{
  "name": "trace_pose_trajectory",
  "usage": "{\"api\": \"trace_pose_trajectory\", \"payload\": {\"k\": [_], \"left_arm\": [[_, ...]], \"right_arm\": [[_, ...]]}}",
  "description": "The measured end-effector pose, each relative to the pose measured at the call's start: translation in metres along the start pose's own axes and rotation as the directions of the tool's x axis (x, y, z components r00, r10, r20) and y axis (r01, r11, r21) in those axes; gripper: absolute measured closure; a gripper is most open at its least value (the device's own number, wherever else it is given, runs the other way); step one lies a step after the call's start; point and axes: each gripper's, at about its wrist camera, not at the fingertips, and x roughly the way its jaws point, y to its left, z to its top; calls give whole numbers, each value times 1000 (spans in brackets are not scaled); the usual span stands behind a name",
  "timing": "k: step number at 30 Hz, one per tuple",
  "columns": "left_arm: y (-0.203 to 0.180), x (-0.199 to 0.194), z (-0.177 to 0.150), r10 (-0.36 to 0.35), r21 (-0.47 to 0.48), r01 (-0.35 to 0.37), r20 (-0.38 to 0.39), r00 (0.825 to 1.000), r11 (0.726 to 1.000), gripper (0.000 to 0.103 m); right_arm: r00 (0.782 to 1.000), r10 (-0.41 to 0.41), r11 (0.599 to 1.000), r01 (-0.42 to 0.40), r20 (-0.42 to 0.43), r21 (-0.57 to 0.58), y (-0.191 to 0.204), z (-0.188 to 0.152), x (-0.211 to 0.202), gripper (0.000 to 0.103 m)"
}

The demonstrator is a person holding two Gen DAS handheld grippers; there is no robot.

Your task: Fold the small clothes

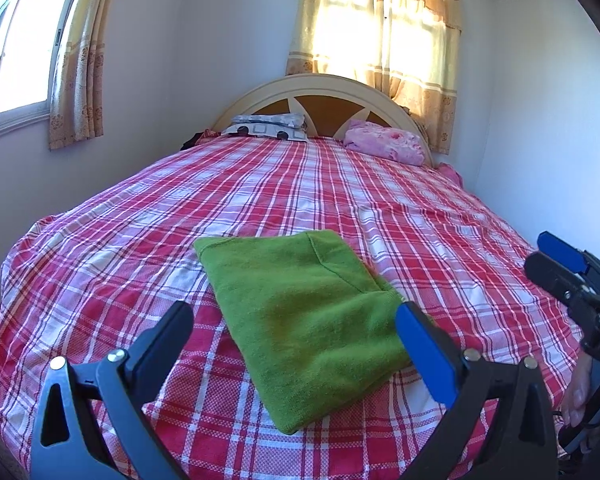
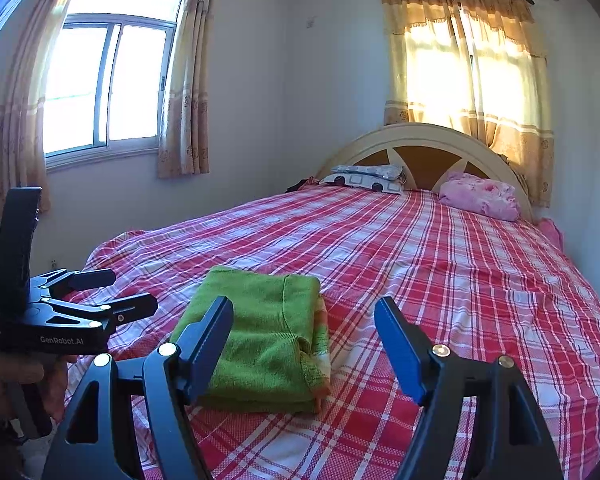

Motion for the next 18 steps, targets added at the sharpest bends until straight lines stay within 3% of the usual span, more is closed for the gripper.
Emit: {"api": "trace_pose_trajectory", "payload": {"k": [13, 18], "left_arm": [[3, 1, 5, 35, 5, -35, -16, 999, 999, 0], [1, -4, 8, 110, 32, -111, 22, 994, 993, 0]], "right_arm": [[999, -5, 1000, 5, 42, -13, 4, 4, -8, 29], [999, -2, 1000, 3, 50, -18, 7, 4, -11, 29]]}}
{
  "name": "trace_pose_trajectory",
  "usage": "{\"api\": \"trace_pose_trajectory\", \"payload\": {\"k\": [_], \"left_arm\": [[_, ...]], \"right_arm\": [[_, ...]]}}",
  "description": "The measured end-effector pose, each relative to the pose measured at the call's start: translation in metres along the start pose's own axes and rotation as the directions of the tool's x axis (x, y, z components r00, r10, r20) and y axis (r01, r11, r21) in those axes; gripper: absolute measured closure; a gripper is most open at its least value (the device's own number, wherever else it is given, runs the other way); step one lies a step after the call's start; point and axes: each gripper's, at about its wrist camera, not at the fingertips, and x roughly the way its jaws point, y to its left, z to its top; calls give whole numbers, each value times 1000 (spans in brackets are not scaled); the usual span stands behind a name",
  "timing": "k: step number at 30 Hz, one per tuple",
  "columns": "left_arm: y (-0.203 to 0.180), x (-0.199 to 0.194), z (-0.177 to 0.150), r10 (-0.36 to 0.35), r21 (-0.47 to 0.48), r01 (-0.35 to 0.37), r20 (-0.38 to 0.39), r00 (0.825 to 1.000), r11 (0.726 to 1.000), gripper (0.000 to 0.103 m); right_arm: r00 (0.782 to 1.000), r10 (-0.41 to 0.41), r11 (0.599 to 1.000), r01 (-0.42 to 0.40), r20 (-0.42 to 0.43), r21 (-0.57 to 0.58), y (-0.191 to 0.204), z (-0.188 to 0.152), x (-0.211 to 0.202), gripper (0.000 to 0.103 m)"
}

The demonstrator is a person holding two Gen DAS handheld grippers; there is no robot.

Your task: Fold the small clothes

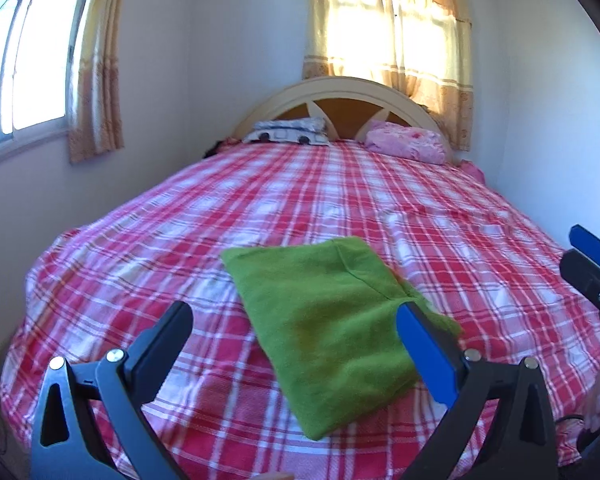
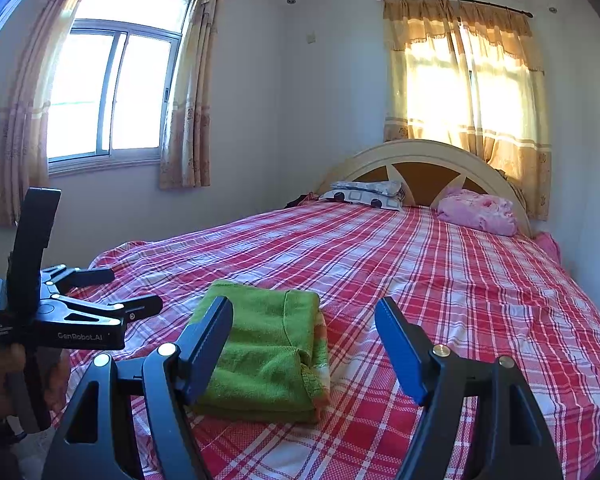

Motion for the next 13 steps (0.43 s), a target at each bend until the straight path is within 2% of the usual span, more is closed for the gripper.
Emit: {"api": "trace_pose_trajectory", "payload": {"k": [5, 13], "left_arm": [[6, 1, 1, 5, -17, -5, 0, 1000, 1000, 0], [7, -4, 0, 2, -14, -1, 41, 999, 1000, 0]], "right_arm": [[1000, 7, 1000, -7, -3, -9, 2, -1, 0, 29], [1000, 16, 1000, -16, -13, -10, 3, -3, 2, 29]]}}
